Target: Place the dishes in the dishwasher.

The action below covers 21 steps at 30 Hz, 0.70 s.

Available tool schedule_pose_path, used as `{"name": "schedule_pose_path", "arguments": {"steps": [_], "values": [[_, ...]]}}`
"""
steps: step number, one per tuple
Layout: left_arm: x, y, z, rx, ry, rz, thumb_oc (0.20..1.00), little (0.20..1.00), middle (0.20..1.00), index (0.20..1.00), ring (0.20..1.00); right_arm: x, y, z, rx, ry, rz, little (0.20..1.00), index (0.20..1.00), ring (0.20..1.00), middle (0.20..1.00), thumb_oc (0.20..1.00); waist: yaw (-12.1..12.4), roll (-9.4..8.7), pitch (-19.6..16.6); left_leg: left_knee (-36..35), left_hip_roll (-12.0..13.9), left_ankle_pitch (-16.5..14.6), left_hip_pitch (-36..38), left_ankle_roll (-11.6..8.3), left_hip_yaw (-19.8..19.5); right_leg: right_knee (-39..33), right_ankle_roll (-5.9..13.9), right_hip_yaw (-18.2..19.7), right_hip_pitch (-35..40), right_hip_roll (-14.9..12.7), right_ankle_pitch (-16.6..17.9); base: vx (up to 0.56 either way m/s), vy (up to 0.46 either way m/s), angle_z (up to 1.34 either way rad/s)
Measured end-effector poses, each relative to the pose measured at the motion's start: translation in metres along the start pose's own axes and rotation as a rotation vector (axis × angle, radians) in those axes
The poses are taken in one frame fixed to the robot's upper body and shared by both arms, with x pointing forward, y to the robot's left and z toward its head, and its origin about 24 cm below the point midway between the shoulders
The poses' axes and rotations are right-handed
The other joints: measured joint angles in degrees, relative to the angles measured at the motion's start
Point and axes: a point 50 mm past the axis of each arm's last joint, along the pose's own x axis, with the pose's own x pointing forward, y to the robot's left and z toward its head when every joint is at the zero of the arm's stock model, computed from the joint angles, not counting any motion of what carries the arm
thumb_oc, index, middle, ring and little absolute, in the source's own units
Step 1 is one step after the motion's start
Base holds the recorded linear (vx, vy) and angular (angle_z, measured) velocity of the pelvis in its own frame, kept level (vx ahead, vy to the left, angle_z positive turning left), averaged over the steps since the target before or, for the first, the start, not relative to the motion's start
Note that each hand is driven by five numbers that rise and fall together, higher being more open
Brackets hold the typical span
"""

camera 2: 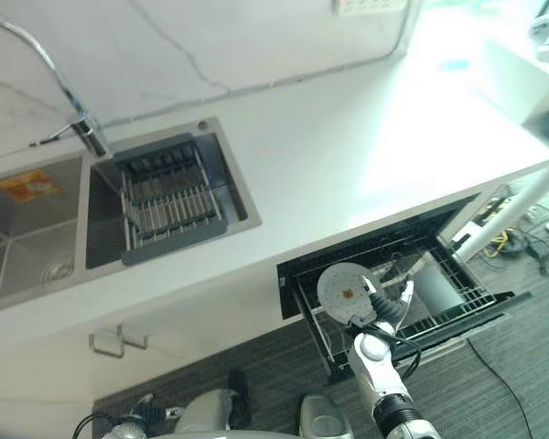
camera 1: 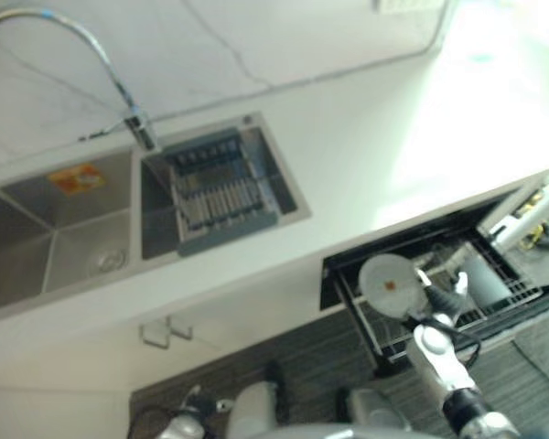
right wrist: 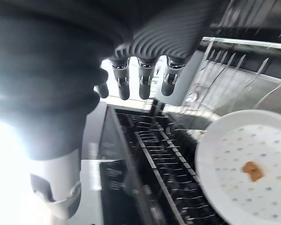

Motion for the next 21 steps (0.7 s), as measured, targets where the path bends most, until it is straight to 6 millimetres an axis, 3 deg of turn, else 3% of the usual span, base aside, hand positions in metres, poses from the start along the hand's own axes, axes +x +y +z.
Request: {"name": "schedule_pose_path", "arguments": {"steps": [3,6,8,9,11,12,14,16,18,21], "values": [[0.0,0.007,-0.01,-0.048,0.045,0.014,1.0,1.0,1.0,1.0,1.0,-0.01,-0.005,-0.003,0.016,0.008,0.096,1.0,1.0,1.0,1.0,1.0,-1.0,-1.09,-1.6,0.1,1.7,-0.6,0.3,-0.44,2.8,0.0,0.12,1.0,-1.2,0.5,0.2,0.04,-0.091,-0.55],[-0.002,0.006,-0.02,-0.085,0.081,0.002,1.0,1.0,1.0,1.0,1.0,-0.002,-0.023,0.009,0.027,-0.038,0.059,1.0,1.0,1.0,1.0,1.0,-3.1,-1.07,-1.8,0.0,2.7,-0.6,1.0,-0.54,3.9,0.1,-0.07,1.3,-1.3,0.9,0.4,0.06,-0.1,-0.27],[-0.003,0.002,-0.026,-0.138,0.105,-0.01,1.0,1.0,1.0,1.0,1.0,0.008,-0.038,0.038,0.079,-0.152,0.01,1.0,1.0,1.0,1.0,1.0,-3.0,-0.82,-2.0,0.1,3.1,-0.4,1.1,-0.45,4.0,0.1,-0.27,1.7,-1.3,1.4,0.3,0.05,-0.101,-0.11],[-0.004,0.001,-0.03,-0.159,0.132,-0.022,1.0,1.0,1.0,1.0,1.0,0.014,-0.048,0.063,0.111,-0.257,-0.018,1.0,1.0,1.0,1.0,1.0,-2.9,-0.94,-2.0,0.0,3.3,-0.5,1.2,-0.59,4.0,0.1,-0.24,1.7,-1.4,1.6,0.3,0.03,-0.113,-0.07],[-0.006,-0.001,-0.037,-0.156,0.157,-0.035,1.0,1.0,1.0,1.0,1.0,0.019,-0.061,0.088,0.139,-0.369,-0.067,1.0,1.0,1.0,1.0,1.0,-2.6,-1.13,-1.9,0.0,3.3,-0.4,1.2,-0.66,4.0,0.1,0.27,1.7,-1.4,1.6,0.6,0.01,-0.069,-0.01],[-0.006,-0.001,-0.038,-0.158,0.169,-0.047,1.0,1.0,1.0,1.0,1.0,0.023,-0.076,0.106,0.133,-0.447,-0.14,1.0,1.0,1.0,1.0,1.0,-2.4,-1.19,-1.9,0.0,3.2,-0.4,1.1,-0.66,3.8,0.0,0.31,1.6,-1.4,1.6,0.6,0.01,-0.035,0.02],[-0.004,0.005,-0.034,-0.158,0.17,-0.05,1.0,1.0,1.0,1.0,1.0,0.026,-0.103,0.12,0.159,-0.516,-0.289,1.0,1.0,1.0,1.0,1.0,-2.2,-1.61,-1.8,-0.1,3.2,-0.5,1.1,-0.74,3.7,-0.1,0.32,1.5,-1.4,1.6,0.6,0.03,-0.049,0.03],[-0.003,0.005,-0.035,-0.185,0.199,-0.065,1.0,1.0,1.0,1.0,1.0,0.03,-0.143,0.104,0.171,-0.458,-0.509,1.0,1.0,1.0,1.0,1.0,-2.1,-1.63,-1.8,-0.4,2.8,-0.6,1.0,-0.94,3.3,-0.4,0.42,1.2,-1.2,1.3,0.4,0.06,-0.065,0.1],[-0.004,0.002,-0.04,-0.19,0.221,-0.077,1.0,1.0,1.0,1.0,1.0,0.021,-0.179,0.057,0.244,-0.269,-0.732,1.0,1.0,1.0,1.0,1.0,-2.2,-1.34,-1.9,-0.8,2.4,-0.7,1.0,-1.02,2.5,-1.0,0.22,0.5,-0.6,1.2,0.5,0.01,-0.087,0.19],[-0.002,0.003,-0.032,-0.207,0.217,-0.092,1.0,1.0,1.0,1.0,1.0,-0.002,-0.194,-0.008,0.412,-0.037,-0.898,1.0,1.0,1.0,1.0,1.0,-1.8,-0.71,-2.1,-0.7,2.2,-0.5,1.1,-0.93,1.2,-1.3,-0.13,-0.8,0.3,1.1,0.8,0.04,-0.084,0.22]]}}
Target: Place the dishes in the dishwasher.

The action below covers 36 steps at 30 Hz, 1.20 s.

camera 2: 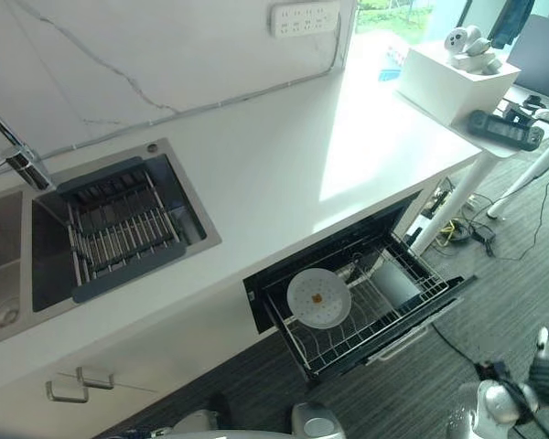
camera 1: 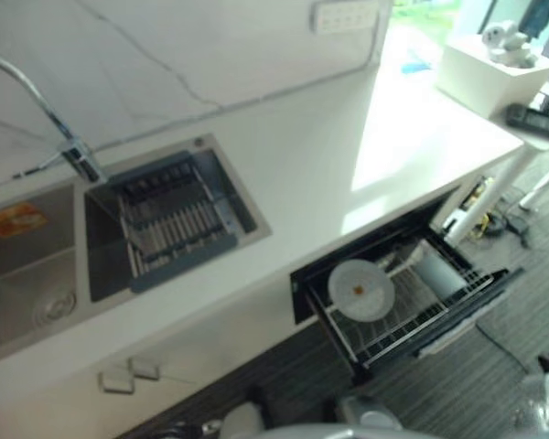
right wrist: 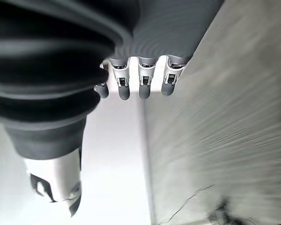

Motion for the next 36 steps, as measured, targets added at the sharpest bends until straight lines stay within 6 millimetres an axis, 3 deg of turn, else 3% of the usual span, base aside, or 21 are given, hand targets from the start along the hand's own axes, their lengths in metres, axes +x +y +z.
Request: {"name": "schedule_pose_path", "arguments": {"steps": [4,5,9,14,15,16,19,23,24,25,26,29,31,33,34,36], "values": [[0.0,-0.009,0.002,0.078,0.017,-0.057,1.0,1.0,1.0,1.0,1.0,-0.019,-0.025,-0.045,0.068,0.176,-0.089,1.0,1.0,1.0,1.0,1.0,0.5,1.7,-1.0,-0.1,-0.8,-0.4,0.8,-0.21,-1.7,-0.7,0.29,-1.4,2.1,-0.5,-0.7,0.11,-0.024,0.22],[-0.001,-0.012,0.005,0.078,0.008,-0.071,1.0,1.0,1.0,1.0,1.0,-0.022,-0.029,-0.052,0.052,0.194,-0.09,1.0,1.0,1.0,1.0,1.0,0.9,2.96,-1.8,-0.1,-1.1,-0.4,0.8,-0.15,-1.9,-0.7,0.29,-1.5,2.2,-0.7,-0.6,0.08,0.004,0.22],[-0.001,-0.018,-0.003,0.115,0.037,-0.097,1.0,1.0,1.0,1.0,1.0,-0.029,-0.042,-0.072,0.009,0.295,-0.069,1.0,1.0,1.0,1.0,1.0,2.1,3.77,-2.2,-0.1,-2.3,-0.7,0.8,0.35,-2.1,-0.4,0.88,-1.8,2.2,-1.8,-0.9,0.04,0.043,0.07],[-0.001,-0.019,-0.005,0.116,0.042,-0.107,1.0,1.0,1.0,1.0,1.0,-0.031,-0.014,-0.084,-0.098,0.438,0.164,1.0,1.0,1.0,1.0,1.0,3.6,5.15,-1.4,-0.3,-4.8,-0.6,-0.2,0.83,-4.2,1.2,1.35,-2.4,0.8,-3.7,-1.6,0.0,0.022,0.1],[-0.001,-0.019,-0.004,0.118,0.04,-0.108,1.0,1.0,1.0,1.0,1.0,-0.031,-0.015,-0.087,-0.118,0.477,0.184,1.0,1.0,1.0,1.0,1.0,3.9,5.0,-1.2,-0.4,-5.4,-0.6,-0.1,0.85,-5.2,1.2,1.39,-2.5,0.9,-3.9,-1.7,0.1,0.043,0.16],[-0.001,-0.018,-0.01,0.145,0.049,-0.114,1.0,1.0,1.0,1.0,1.0,-0.028,-0.018,-0.09,-0.158,0.551,0.237,1.0,1.0,1.0,1.0,1.0,4.3,6.07,-1.3,-1.4,-6.0,-0.7,0.9,1.12,-5.4,1.2,1.47,-2.8,1.8,-4.5,-2.2,0.09,0.112,0.13],[-0.003,-0.024,-0.013,0.164,0.033,-0.152,1.0,1.0,1.0,1.0,1.0,-0.012,-0.02,-0.081,-0.297,0.605,0.341,1.0,1.0,1.0,1.0,1.0,4.6,8.8,-0.5,-4.4,-8.3,2.0,2.8,2.78,-6.4,1.4,2.87,-3.4,3.1,-5.7,-1.6,0.01,0.131,0.2],[-0.003,-0.025,-0.015,0.212,0.039,-0.162,1.0,1.0,1.0,1.0,1.0,-0.015,0.002,-0.081,-0.424,0.616,0.533,1.0,1.0,1.0,1.0,1.0,4.6,11.17,0.5,-6.2,-8.8,3.2,2.9,2.09,-7.2,2.1,2.03,-4.5,2.0,-6.9,-2.1,0.08,0.122,0.15],[-0.003,-0.027,-0.017,0.213,0.046,-0.175,1.0,1.0,1.0,1.0,1.0,-0.013,0.004,-0.079,-0.436,0.605,0.545,1.0,1.0,1.0,1.0,1.0,4.4,11.19,0.7,-4.3,-9.8,1.6,2.7,2.31,-7.9,2.4,2.05,-4.6,2.1,-7.9,-2.0,0.1,0.146,-0.01],[-0.005,-0.033,-0.026,0.21,0.065,-0.198,1.0,1.0,1.0,1.0,1.0,-0.007,0.007,-0.072,-0.474,0.577,0.565,1.0,1.0,1.0,1.0,1.0,3.9,11.36,0.7,1.5,-10.7,-1.9,2.9,3.13,-8.3,2.4,2.78,-4.3,2.8,-9.2,-2.0,0.11,0.159,0.0],[-0.006,-0.038,-0.03,0.207,0.073,-0.213,1.0,1.0,1.0,1.0,1.0,0.0,0.013,-0.063,-0.514,0.539,0.59,1.0,1.0,1.0,1.0,1.0,3.6,12.36,1.1,1.6,-11.3,-4.7,3.4,4.13,-9.6,3.9,4.16,-3.3,2.5,-9.2,-2.6,0.1,0.131,-0.01],[-0.006,-0.039,-0.032,0.214,0.072,-0.222,1.0,1.0,1.0,1.0,1.0,0.016,0.024,-0.044,-0.621,0.46,0.622,1.0,1.0,1.0,1.0,1.0,3.5,13.39,2.6,-0.3,-13.3,-3.2,3.7,4.82,-10.3,4.0,4.24,-0.9,1.2,-9.7,-2.6,0.06,0.115,0.12],[-0.005,-0.036,-0.031,0.217,0.074,-0.216,1.0,1.0,1.0,1.0,1.0,0.019,0.053,-0.03,-0.693,0.383,0.697,1.0,1.0,1.0,1.0,1.0,3.6,14.03,4.8,-0.3,-13.5,-2.7,1.6,3.96,-10.6,4.9,4.6,0.0,-1.3,-9.6,-2.1,-0.15,0.033,-0.04],[-0.004,-0.031,-0.012,0.226,0.025,-0.204,1.0,1.0,1.0,1.0,1.0,0.008,0.1,-0.019,-0.715,0.309,0.811,1.0,1.0,1.0,1.0,1.0,3.8,13.75,8.6,-0.6,-12.9,-0.2,-2.2,2.43,-11.5,6.1,4.3,-0.1,-6.0,-9.1,-0.3,-0.36,-0.068,-0.09],[-0.003,-0.024,0.01,0.227,-0.034,-0.185,1.0,1.0,1.0,1.0,1.0,0.001,0.133,-0.004,-0.705,0.24,0.877,1.0,1.0,1.0,1.0,1.0,4.1,13.44,11.9,-0.5,-11.9,1.8,-4.6,2.84,-11.6,6.6,4.35,-0.3,-8.7,-8.2,1.1,-0.38,-0.142,-0.11],[-0.005,-0.008,0.06,0.237,-0.158,-0.133,1.0,1.0,1.0,1.0,1.0,-0.019,0.194,0.029,-0.705,0.087,1.007,1.0,1.0,1.0,1.0,1.0,5.1,12.56,18.0,-1.2,-9.9,3.9,-9.2,0.31,-12.0,6.3,2.29,-0.9,-13.8,-6.4,3.9,-0.26,-0.162,-0.12]]}}
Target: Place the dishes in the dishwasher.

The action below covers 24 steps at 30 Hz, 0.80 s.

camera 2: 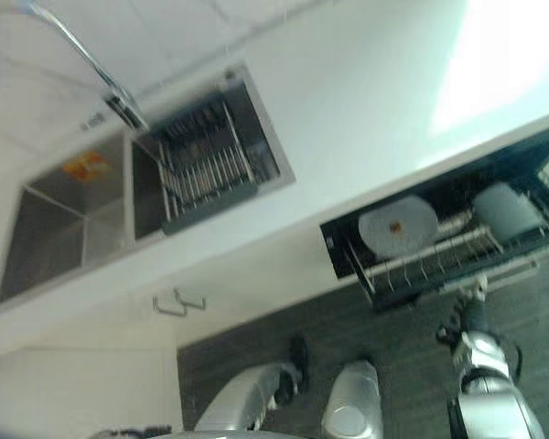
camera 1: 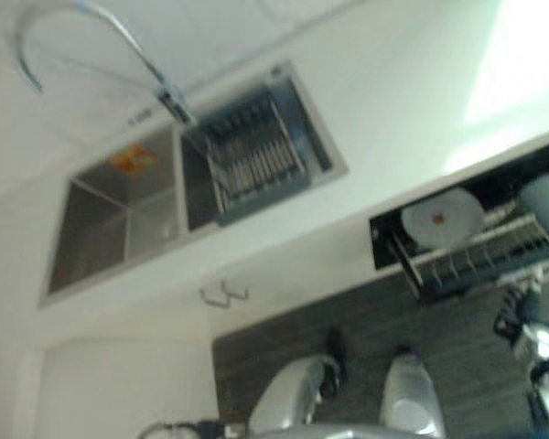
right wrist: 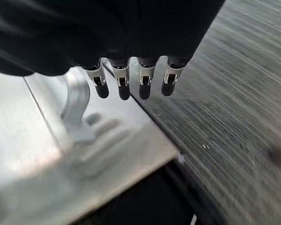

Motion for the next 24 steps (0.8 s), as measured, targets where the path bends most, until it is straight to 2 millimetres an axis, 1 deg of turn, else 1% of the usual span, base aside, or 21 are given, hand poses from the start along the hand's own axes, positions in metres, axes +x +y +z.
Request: {"name": "schedule_pose_path", "arguments": {"steps": [1,2,3,4,5,6,8,9,10,11,12,13,14,15,17,18,19,24], "values": [[-0.002,0.016,0.024,-0.001,-0.064,0.042,1.0,1.0,1.0,1.0,1.0,0.007,0.016,0.037,-0.012,-0.089,0.037,1.0,1.0,1.0,1.0,1.0,0.6,-2.34,2.9,0.7,0.4,-0.9,-2.9,0.26,-0.4,0.1,-0.93,-0.8,-3.0,0.2,1.3,-0.15,-0.164,-0.05],[-0.004,0.028,0.039,-0.023,-0.104,0.067,1.0,1.0,1.0,1.0,1.0,0.01,0.03,0.063,-0.033,-0.15,0.066,1.0,1.0,1.0,1.0,1.0,0.8,-4.12,4.1,3.5,0.4,-2.5,-5.1,0.26,-1.0,0.1,-1.29,-1.1,-5.1,0.4,2.2,-0.07,-0.13,0.02],[-0.007,0.037,0.056,-0.03,-0.144,0.087,1.0,1.0,1.0,1.0,1.0,0.01,0.034,0.074,-0.08,-0.172,0.075,1.0,1.0,1.0,1.0,1.0,1.7,-5.3,4.9,3.9,0.8,-2.4,-6.2,0.7,-2.0,-0.1,-1.19,-1.6,-5.9,1.2,2.7,-0.04,-0.139,0.18],[-0.011,0.043,0.078,-0.051,-0.214,0.102,1.0,1.0,1.0,1.0,1.0,0.01,0.034,0.074,-0.161,-0.164,0.068,1.0,1.0,1.0,1.0,1.0,3.9,-6.07,5.3,3.9,1.7,-1.9,-6.9,0.92,-2.8,-1.1,-1.14,-2.3,-5.5,2.1,2.8,-0.04,-0.117,0.24],[-0.012,0.046,0.081,-0.055,-0.223,0.106,1.0,1.0,1.0,1.0,1.0,0.011,0.034,0.08,-0.185,-0.171,0.057,1.0,1.0,1.0,1.0,1.0,4.8,-6.37,5.5,3.4,1.8,-1.9,-7.0,0.92,-2.7,-1.6,-1.14,-2.5,-5.6,2.1,2.9,-0.03,-0.092,0.21],[-0.012,0.049,0.078,-0.076,-0.213,0.111,1.0,1.0,1.0,1.0,1.0,0.011,0.037,0.085,-0.204,-0.184,0.062,1.0,1.0,1.0,1.0,1.0,4.9,-6.58,5.5,2.7,1.8,-1.9,-7.1,0.92,-2.7,-2.4,-1.1,-2.6,-5.5,2.2,3.2,-0.04,-0.047,0.05],[-0.013,0.059,0.073,-0.097,-0.192,0.137,1.0,1.0,1.0,1.0,1.0,0.01,0.04,0.111,-0.296,-0.228,0.047,1.0,1.0,1.0,1.0,1.0,4.9,-6.75,5.7,2.5,2.0,-1.8,-9.1,0.99,-2.7,-4.7,-0.8,-2.8,-6.6,2.9,4.8,-0.01,-0.01,-0.07],[-0.014,0.062,0.073,-0.097,-0.188,0.147,1.0,1.0,1.0,1.0,1.0,0.009,0.039,0.124,-0.298,-0.254,0.034,1.0,1.0,1.0,1.0,1.0,5.0,-6.79,5.7,2.4,2.3,-0.7,-10.2,1.32,-2.8,-5.4,-0.1,-3.0,-7.2,3.2,5.7,0.02,-0.011,-0.06],[-0.014,0.062,0.073,-0.097,-0.189,0.146,1.0,1.0,1.0,1.0,1.0,0.009,0.039,0.13,-0.299,-0.261,0.027,1.0,1.0,1.0,1.0,1.0,5.1,-6.88,5.8,2.2,2.2,-0.1,-10.4,1.75,-2.8,-5.5,-0.34,-2.9,-7.4,3.1,6.0,0.03,-0.016,0.04],[-0.014,0.062,0.074,-0.097,-0.192,0.144,1.0,1.0,1.0,1.0,1.0,0.009,0.036,0.131,-0.306,-0.262,0.013,1.0,1.0,1.0,1.0,1.0,5.5,-7.37,5.9,2.0,2.1,0.1,-10.4,1.51,-2.9,-5.6,-0.26,-3.1,-7.3,2.8,6.0,0.04,-0.019,0.05],[-0.014,0.062,0.074,-0.097,-0.193,0.144,1.0,1.0,1.0,1.0,1.0,0.008,0.033,0.135,-0.33,-0.253,-0.017,1.0,1.0,1.0,1.0,1.0,6.3,-7.55,6.0,2.0,1.9,0.3,-10.6,1.92,-3.2,-6.3,-0.13,-3.2,-7.3,2.8,6.1,0.04,-0.026,0.18],[-0.014,0.062,0.073,-0.098,-0.19,0.145,1.0,1.0,1.0,1.0,1.0,0.008,0.031,0.139,-0.353,-0.255,-0.029,1.0,1.0,1.0,1.0,1.0,6.5,-7.67,6.0,1.9,1.5,0.5,-11.0,2.16,-4.0,-6.7,-0.08,-3.7,-7.3,2.8,6.0,0.05,-0.03,0.16],[-0.014,0.062,0.074,-0.097,-0.192,0.144,1.0,1.0,1.0,1.0,1.0,0.008,0.03,0.142,-0.388,-0.259,-0.037,1.0,1.0,1.0,1.0,1.0,7.5,-8.08,6.0,1.6,1.5,0.5,-11.1,2.18,-4.2,-7.2,-0.06,-4.0,-7.1,2.8,6.0,0.05,-0.03,0.21],[-0.014,0.061,0.073,-0.094,-0.19,0.146,1.0,1.0,1.0,1.0,1.0,0.007,0.031,0.148,-0.387,-0.268,-0.04,1.0,1.0,1.0,1.0,1.0,8.0,-8.26,5.9,1.0,1.4,0.7,-11.1,2.06,-4.5,-7.5,-0.06,-4.3,-7.1,2.8,6.1,0.04,-0.019,0.15],[-0.013,0.061,0.069,-0.121,-0.184,0.149,1.0,1.0,1.0,1.0,1.0,0.007,0.03,0.147,-0.423,-0.251,-0.094,1.0,1.0,1.0,1.0,1.0,8.4,-9.04,5.9,-0.1,1.4,1.5,-11.7,1.74,-5.8,-8.9,-0.13,-5.6,-7.1,2.8,6.7,0.04,-0.006,0.23],[-0.014,0.062,0.069,-0.123,-0.185,0.15,1.0,1.0,1.0,1.0,1.0,0.007,0.029,0.149,-0.446,-0.267,-0.131,1.0,1.0,1.0,1.0,1.0,8.7,-9.77,5.9,-0.1,1.5,1.6,-12.0,1.53,-5.9,-9.3,-0.07,-6.0,-7.0,2.8,6.9,0.04,0.004,0.14],[-0.014,0.062,0.07,-0.123,-0.19,0.153,1.0,1.0,1.0,1.0,1.0,0.006,0.03,0.149,-0.445,-0.27,-0.141,1.0,1.0,1.0,1.0,1.0,8.9,-9.96,5.9,-0.2,1.4,1.7,-12.0,1.44,-5.9,-9.6,0.02,-6.0,-7.0,2.8,7.0,0.0,0.0,0.0],[-0.015,0.064,0.072,-0.127,-0.2,0.168,1.0,1.0,1.0,1.0,1.0,0.007,0.035,0.148,-0.433,-0.278,-0.179,1.0,1.0,1.0,1.0,1.0,8.9,-9.95,5.9,-1.0,1.1,2.8,-11.9,1.81,-5.9,-10.2,0.48,-5.9,-7.0,2.8,8.0,-0.01,-0.004,0.0]]}}
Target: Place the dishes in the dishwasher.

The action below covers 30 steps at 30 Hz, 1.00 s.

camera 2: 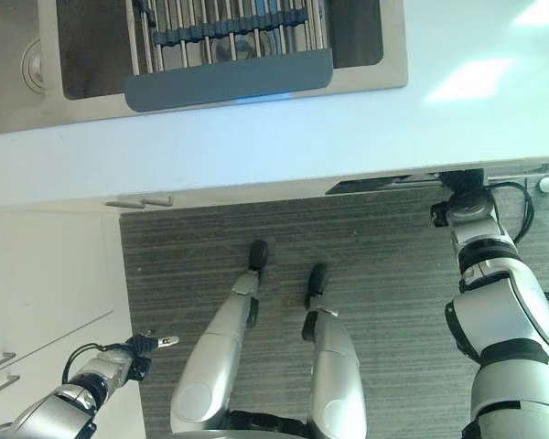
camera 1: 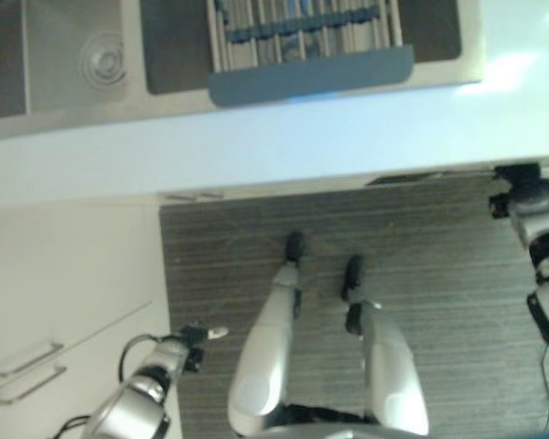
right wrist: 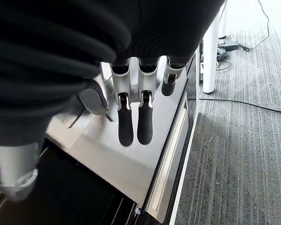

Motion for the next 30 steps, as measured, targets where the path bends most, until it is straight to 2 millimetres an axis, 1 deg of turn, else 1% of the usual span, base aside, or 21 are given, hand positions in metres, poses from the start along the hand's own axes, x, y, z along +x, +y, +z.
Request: {"name": "schedule_pose_path", "arguments": {"steps": [2,4,6,7,9,11,12,13,14,15,16,17,18,19,20,21,22,23,24,27,30], "values": [[0.0,0.001,-0.002,-0.003,0.018,0.003,1.0,1.0,1.0,1.0,1.0,-0.001,0.005,-0.002,0.0,0.013,0.01,1.0,1.0,1.0,1.0,1.0,0.0,0.0,0.0,0.0,0.0,0.4,0.5,0.14,0.0,0.0,-0.08,-0.3,0.6,0.0,0.4,-0.08,-0.004,0.06],[0.0,0.001,-0.007,-0.031,0.06,0.002,1.0,1.0,1.0,1.0,1.0,-0.008,0.031,-0.013,0.033,0.038,0.062,1.0,1.0,1.0,1.0,1.0,0.0,-0.36,-0.1,-0.6,0.2,0.4,3.7,-0.09,0.0,-0.4,-0.2,-0.7,3.8,0.0,0.3,-0.09,0.01,0.06],[-0.001,0.001,-0.013,-0.069,0.094,-0.003,1.0,1.0,1.0,1.0,1.0,-0.024,0.068,-0.034,0.074,0.044,0.152,1.0,1.0,1.0,1.0,1.0,0.0,-1.24,-0.5,-1.9,0.4,0.3,7.0,-0.04,0.0,-1.2,-0.39,-0.8,6.9,0.0,-0.4,-0.08,0.002,0.01],[-0.001,0.0,-0.014,-0.071,0.1,-0.009,1.0,1.0,1.0,1.0,1.0,-0.037,0.087,-0.051,0.096,0.057,0.199,1.0,1.0,1.0,1.0,1.0,-0.2,-1.42,-0.6,-2.3,0.6,0.2,8.1,0.07,0.1,-1.6,-0.63,-0.8,8.0,0.1,-0.9,-0.09,0.0,0.06],[-0.001,-0.003,-0.021,-0.094,0.114,-0.015,1.0,1.0,1.0,1.0,1.0,-0.061,0.117,-0.077,0.141,0.09,0.278,1.0,1.0,1.0,1.0,1.0,-0.1,-1.7,-1.0,-3.2,0.8,0.2,9.4,0.11,0.2,-1.9,-0.71,-1.0,9.1,0.1,-1.1,-0.09,-0.002,0.08],[-0.002,-0.004,-0.029,-0.151,0.147,0.006,1.0,1.0,1.0,1.0,1.0,-0.102,0.145,-0.131,0.191,0.226,0.333,1.0,1.0,1.0,1.0,1.0,-0.2,-1.51,-1.3,-5.1,1.2,0.1,12.7,0.15,1.7,-1.9,-0.9,-1.1,12.1,-0.1,-1.5,-0.1,-0.001,0.1],[-0.003,-0.008,-0.043,-0.153,0.188,0.006,1.0,1.0,1.0,1.0,1.0,-0.128,0.155,-0.162,0.189,0.327,0.363,1.0,1.0,1.0,1.0,1.0,-0.8,-1.21,-3.8,-5.1,1.2,0.1,13.0,0.22,1.8,-1.9,-1.06,-1.1,12.4,0.0,-1.7,-0.09,-0.007,0.04],[-0.005,-0.015,-0.058,-0.163,0.237,-0.004,1.0,1.0,1.0,1.0,1.0,-0.148,0.156,-0.188,0.175,0.404,0.366,1.0,1.0,1.0,1.0,1.0,-1.5,-0.75,-7.1,-5.7,1.1,0.1,13.1,0.22,2.0,-2.0,-0.95,-1.0,12.3,-0.1,-2.0,-0.05,-0.019,-0.01],[-0.006,-0.02,-0.065,-0.166,0.26,-0.01,1.0,1.0,1.0,1.0,1.0,-0.161,0.154,-0.204,0.166,0.455,0.363,1.0,1.0,1.0,1.0,1.0,-1.9,-0.55,-8.7,-6.2,1.1,0.1,13.4,0.23,2.1,-2.2,-1.12,-1.0,12.4,-0.1,-2.0,-0.05,-0.022,0.02],[-0.008,-0.028,-0.077,-0.179,0.296,-0.022,1.0,1.0,1.0,1.0,1.0,-0.182,0.151,-0.228,0.182,0.532,0.342,1.0,1.0,1.0,1.0,1.0,-2.2,-0.07,-10.0,-7.6,1.1,0.1,16.2,0.25,2.4,-2.6,-1.23,-1.0,14.7,-0.1,-2.0,0.0,0.0,0.0],[-0.012,-0.036,-0.091,-0.201,0.331,-0.035,1.0,1.0,1.0,1.0,1.0,-0.2,0.149,-0.245,0.184,0.601,0.331,1.0,1.0,1.0,1.0,1.0,-2.2,0.07,-11.8,-8.6,1.2,0.0,18.2,0.29,2.8,-3.3,-0.88,-1.1,17.0,-0.1,-2.3,0.0,0.0,0.0],[-0.019,-0.046,-0.115,-0.202,0.396,-0.055,1.0,1.0,1.0,1.0,1.0,-0.222,0.142,-0.269,0.134,0.701,0.333,1.0,1.0,1.0,1.0,1.0,-2.8,0.03,-16.8,-8.5,1.3,-1.3,18.1,-0.27,3.1,-4.3,-0.79,-1.2,17.3,0.2,-3.4,0.03,0.04,0.08],[-0.021,-0.054,-0.119,-0.21,0.408,-0.075,1.0,1.0,1.0,1.0,1.0,-0.229,0.134,-0.278,0.119,0.721,0.328,1.0,1.0,1.0,1.0,1.0,-3.7,-0.12,-18.1,-8.0,1.3,-3.0,19.3,-0.5,3.8,-5.9,-1.79,-2.0,18.9,-0.4,-2.7,0.04,0.06,0.29],[-0.021,-0.06,-0.12,-0.213,0.411,-0.096,1.0,1.0,1.0,1.0,1.0,-0.233,0.13,-0.283,0.109,0.734,0.333,1.0,1.0,1.0,1.0,1.0,-4.6,-0.19,-18.2,-4.1,1.8,-4.1,19.6,0.61,5.0,-6.0,-1.57,-3.4,20.9,-1.1,-2.5,0.07,0.076,0.47],[-0.024,-0.068,-0.126,-0.22,0.424,-0.121,1.0,1.0,1.0,1.0,1.0,-0.242,0.125,-0.292,0.087,0.758,0.344,1.0,1.0,1.0,1.0,1.0,-4.9,-0.17,-19.8,2.0,2.9,-7.0,20.1,0.6,6.7,-5.3,-1.62,-4.1,22.9,-1.3,-4.4,0.07,0.067,0.45],[-0.025,-0.072,-0.129,-0.224,0.427,-0.131,1.0,1.0,1.0,1.0,1.0,-0.249,0.122,-0.297,0.077,0.771,0.357,1.0,1.0,1.0,1.0,1.0,-5.4,0.2,-21.7,2.0,3.1,-9.3,21.0,-0.19,6.6,-3.3,-1.2,-4.0,22.8,-1.3,-5.9,0.07,0.069,0.27],[-0.028,-0.074,-0.136,-0.227,0.448,-0.134,1.0,1.0,1.0,1.0,1.0,-0.253,0.124,-0.298,0.075,0.773,0.38,1.0,1.0,1.0,1.0,1.0,-5.6,-0.51,-22.5,1.1,2.1,-9.8,22.7,0.42,6.6,-0.2,-0.87,-2.4,22.7,-1.8,-7.8,0.05,0.062,0.08],[-0.031,-0.075,-0.142,-0.23,0.461,-0.139,1.0,1.0,1.0,1.0,1.0,-0.255,0.128,-0.297,0.077,0.766,0.407,1.0,1.0,1.0,1.0,1.0,-6.0,-0.69,-23.7,0.4,1.5,-9.7,23.9,0.44,6.7,1.2,-0.8,-1.7,22.6,-2.4,-8.7,0.03,0.066,0.01],[-0.031,-0.075,-0.143,-0.233,0.465,-0.141,1.0,1.0,1.0,1.0,1.0,-0.255,0.129,-0.296,0.078,0.762,0.42,1.0,1.0,1.0,1.0,1.0,-6.1,-0.33,-24.6,0.2,1.2,-9.7,24.0,0.45,6.7,2.0,-0.56,-1.6,22.3,-2.8,-9.2,0.0,0.056,-0.04],[-0.032,-0.082,-0.142,-0.283,0.468,-0.168,1.0,1.0,1.0,1.0,1.0,-0.257,0.13,-0.297,0.061,0.752,0.47,1.0,1.0,1.0,1.0,1.0,-6.2,0.98,-25.5,0.0,1.2,-9.3,24.2,0.48,6.8,3.7,-0.01,-1.3,21.6,-2.9,-9.6,-0.05,0.048,-0.02],[-0.031,-0.09,-0.135,-0.363,0.451,-0.21,1.0,1.0,1.0,1.0,1.0,-0.261,0.134,-0.296,0.066,0.75,0.541,1.0,1.0,1.0,1.0,1.0,-6.3,1.05,-25.4,-0.1,1.4,-8.8,25.0,-0.05,6.8,6.7,-1.12,-1.1,20.9,-3.0,-11.5,-0.07,0.048,-0.01]]}}
